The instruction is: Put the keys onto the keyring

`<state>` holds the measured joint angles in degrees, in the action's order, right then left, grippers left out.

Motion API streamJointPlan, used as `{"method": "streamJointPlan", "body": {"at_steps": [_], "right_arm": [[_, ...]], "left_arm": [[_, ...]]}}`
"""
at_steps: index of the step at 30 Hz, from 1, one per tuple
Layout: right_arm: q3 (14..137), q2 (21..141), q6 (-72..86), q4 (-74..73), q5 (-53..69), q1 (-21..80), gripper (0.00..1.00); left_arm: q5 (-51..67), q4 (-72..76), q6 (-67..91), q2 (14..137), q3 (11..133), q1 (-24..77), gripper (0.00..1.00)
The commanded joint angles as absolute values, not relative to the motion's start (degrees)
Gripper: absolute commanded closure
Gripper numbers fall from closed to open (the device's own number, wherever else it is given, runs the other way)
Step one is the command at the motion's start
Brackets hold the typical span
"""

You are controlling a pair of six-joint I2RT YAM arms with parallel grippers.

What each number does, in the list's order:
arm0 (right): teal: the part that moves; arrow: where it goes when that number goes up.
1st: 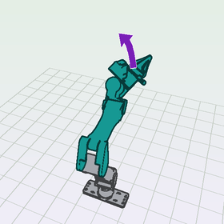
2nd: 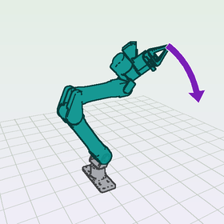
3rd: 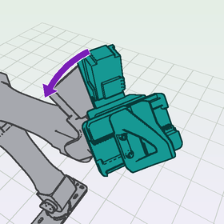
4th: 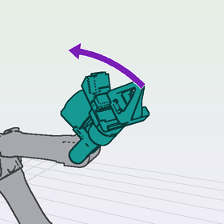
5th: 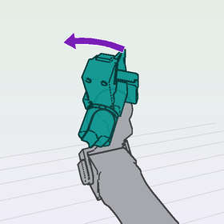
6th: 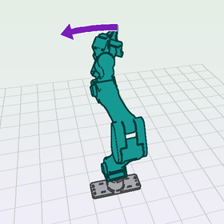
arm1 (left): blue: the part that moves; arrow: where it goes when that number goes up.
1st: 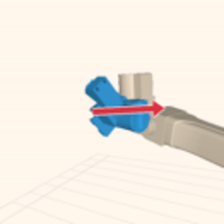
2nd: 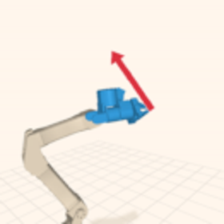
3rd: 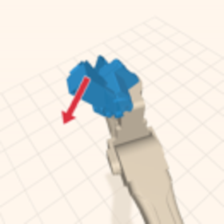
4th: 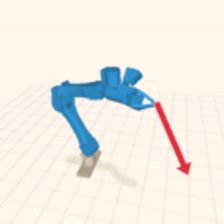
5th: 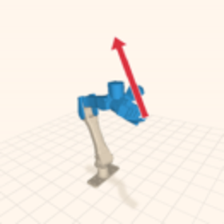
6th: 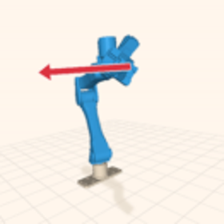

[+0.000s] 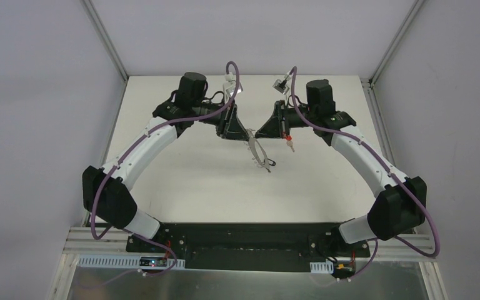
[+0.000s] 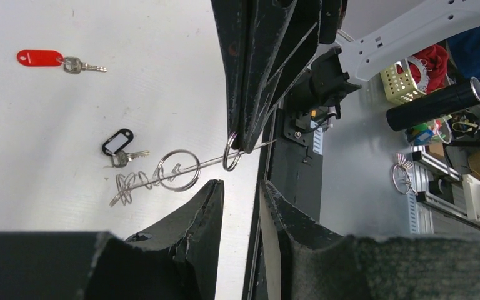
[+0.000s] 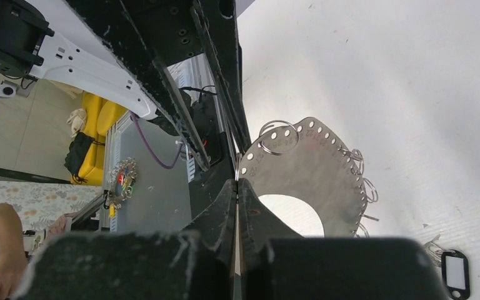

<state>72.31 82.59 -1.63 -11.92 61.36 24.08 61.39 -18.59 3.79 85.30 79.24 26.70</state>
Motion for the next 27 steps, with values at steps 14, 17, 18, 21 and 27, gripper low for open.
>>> {"method": "streamJointPlan", "body": {"at_steps": [14,17,18,21,27], "right_arm": [[70.17,83.32,4.21,-3.33,65.64,23.50,1.00],[69.56,83.11,4.22,-3.01,65.65,23.26,1.00],[69.38,83.11,4.22,-2.85,65.65,23.14,1.00],[68.94,82.84,4.28,-2.65,65.65,22.84,1.00],[68.82,82.81,4.55,-2.32,65.65,22.45,1.00]], "left_arm": [[65.41,-8.37,12.67,89.38,81.34,28.21,0.76],[65.57,-8.32,12.67,89.39,81.54,28.04,0.78],[65.67,-8.30,12.66,89.39,81.56,27.97,0.79],[65.87,-8.23,12.68,89.38,81.61,27.86,0.86],[65.94,-8.79,12.29,89.08,81.43,27.77,0.96]]}}
